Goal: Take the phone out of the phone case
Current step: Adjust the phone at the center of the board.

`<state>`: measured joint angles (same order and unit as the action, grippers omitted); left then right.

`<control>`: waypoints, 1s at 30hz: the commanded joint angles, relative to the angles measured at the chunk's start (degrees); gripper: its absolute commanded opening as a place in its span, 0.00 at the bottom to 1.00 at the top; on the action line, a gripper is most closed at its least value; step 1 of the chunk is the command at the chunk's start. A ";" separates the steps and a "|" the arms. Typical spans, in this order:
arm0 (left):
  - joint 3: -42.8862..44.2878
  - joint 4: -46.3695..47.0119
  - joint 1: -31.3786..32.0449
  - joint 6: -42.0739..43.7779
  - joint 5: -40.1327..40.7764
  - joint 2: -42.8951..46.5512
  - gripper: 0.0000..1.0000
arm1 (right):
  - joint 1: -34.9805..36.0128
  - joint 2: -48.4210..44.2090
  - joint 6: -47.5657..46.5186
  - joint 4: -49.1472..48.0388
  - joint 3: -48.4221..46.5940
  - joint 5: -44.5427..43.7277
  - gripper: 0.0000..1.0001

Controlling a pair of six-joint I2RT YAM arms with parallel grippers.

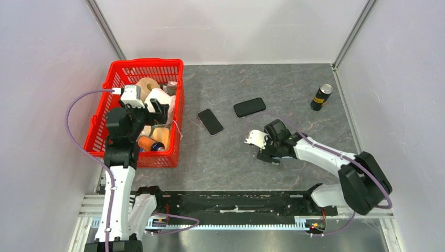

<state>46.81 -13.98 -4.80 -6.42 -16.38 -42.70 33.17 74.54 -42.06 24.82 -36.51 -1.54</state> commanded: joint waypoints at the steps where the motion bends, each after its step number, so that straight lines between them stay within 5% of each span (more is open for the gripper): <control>1: 0.13 2.64 -0.32 1.84 0.91 0.23 0.99 | -0.02 5.45 3.11 -3.17 -7.10 -1.80 0.97; 15: -0.40 3.08 -0.32 2.03 0.84 0.72 0.99 | -13.30 12.30 1.85 16.42 -19.03 14.90 0.97; 30: -0.48 3.09 -0.37 2.11 0.86 0.13 0.99 | -18.92 13.18 -5.05 19.12 -18.95 19.19 0.97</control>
<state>46.48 -13.17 -4.80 -6.37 -16.36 -42.59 15.16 87.53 -44.05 43.27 -53.74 15.64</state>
